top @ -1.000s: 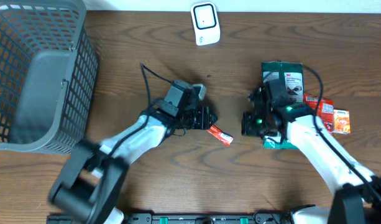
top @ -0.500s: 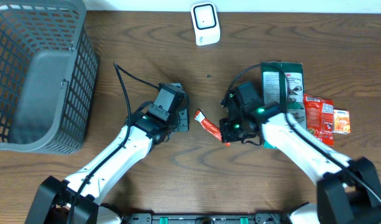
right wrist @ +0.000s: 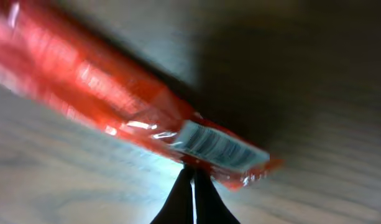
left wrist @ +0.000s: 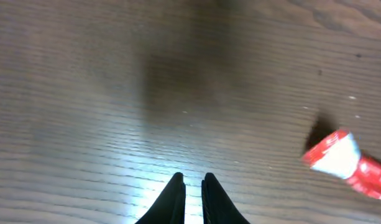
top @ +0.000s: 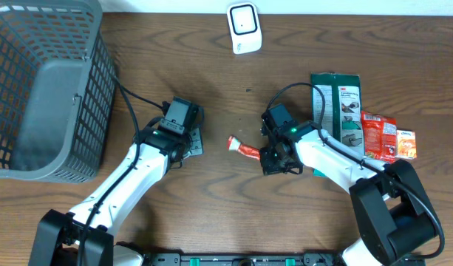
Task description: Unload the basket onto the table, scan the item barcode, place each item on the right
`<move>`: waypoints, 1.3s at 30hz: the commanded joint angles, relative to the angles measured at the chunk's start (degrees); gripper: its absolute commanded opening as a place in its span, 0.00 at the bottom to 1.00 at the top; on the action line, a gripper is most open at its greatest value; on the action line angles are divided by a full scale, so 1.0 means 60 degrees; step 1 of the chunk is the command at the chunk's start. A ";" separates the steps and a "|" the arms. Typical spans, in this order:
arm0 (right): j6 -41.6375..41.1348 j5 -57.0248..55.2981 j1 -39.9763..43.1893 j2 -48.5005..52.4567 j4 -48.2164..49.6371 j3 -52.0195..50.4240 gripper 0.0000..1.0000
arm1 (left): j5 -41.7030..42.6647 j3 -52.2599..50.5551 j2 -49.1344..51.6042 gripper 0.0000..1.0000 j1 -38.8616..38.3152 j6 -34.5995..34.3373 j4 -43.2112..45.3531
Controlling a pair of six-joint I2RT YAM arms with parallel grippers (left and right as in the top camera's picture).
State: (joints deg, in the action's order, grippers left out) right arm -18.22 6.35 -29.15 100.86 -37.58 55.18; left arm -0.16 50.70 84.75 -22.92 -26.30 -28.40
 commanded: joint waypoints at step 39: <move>-0.1424 -0.1563 -0.0087 -0.0182 0.3759 -0.0885 0.01 | -0.0157 -0.0029 0.0044 0.32 0.0066 0.1355 0.0022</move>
State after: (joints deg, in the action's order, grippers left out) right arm -25.71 -0.19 -29.36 99.85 -17.91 51.11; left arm -0.38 50.70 84.75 -22.70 -19.20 -28.12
